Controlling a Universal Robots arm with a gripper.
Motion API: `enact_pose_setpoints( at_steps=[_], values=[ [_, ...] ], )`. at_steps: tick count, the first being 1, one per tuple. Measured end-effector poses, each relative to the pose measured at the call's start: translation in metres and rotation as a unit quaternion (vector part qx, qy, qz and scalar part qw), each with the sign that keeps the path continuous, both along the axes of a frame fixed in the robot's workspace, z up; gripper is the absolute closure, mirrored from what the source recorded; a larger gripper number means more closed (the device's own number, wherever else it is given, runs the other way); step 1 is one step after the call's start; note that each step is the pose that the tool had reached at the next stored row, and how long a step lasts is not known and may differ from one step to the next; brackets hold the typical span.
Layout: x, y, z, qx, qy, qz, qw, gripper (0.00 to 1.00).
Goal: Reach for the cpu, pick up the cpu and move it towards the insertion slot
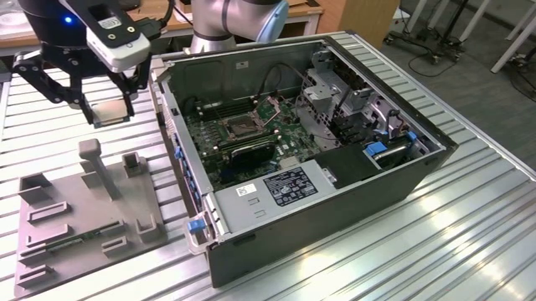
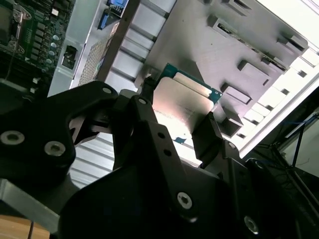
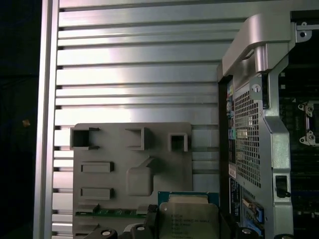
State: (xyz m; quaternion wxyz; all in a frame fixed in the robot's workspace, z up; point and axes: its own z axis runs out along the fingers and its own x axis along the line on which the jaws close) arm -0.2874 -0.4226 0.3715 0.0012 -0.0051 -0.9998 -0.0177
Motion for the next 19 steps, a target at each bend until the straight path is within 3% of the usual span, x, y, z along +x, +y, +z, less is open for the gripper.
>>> enact_pose_setpoints(
  at_steps=[19],
  values=[
    [0.0179,0.0,0.0,0.0,0.0,0.0,1.0,0.45]
  ],
)
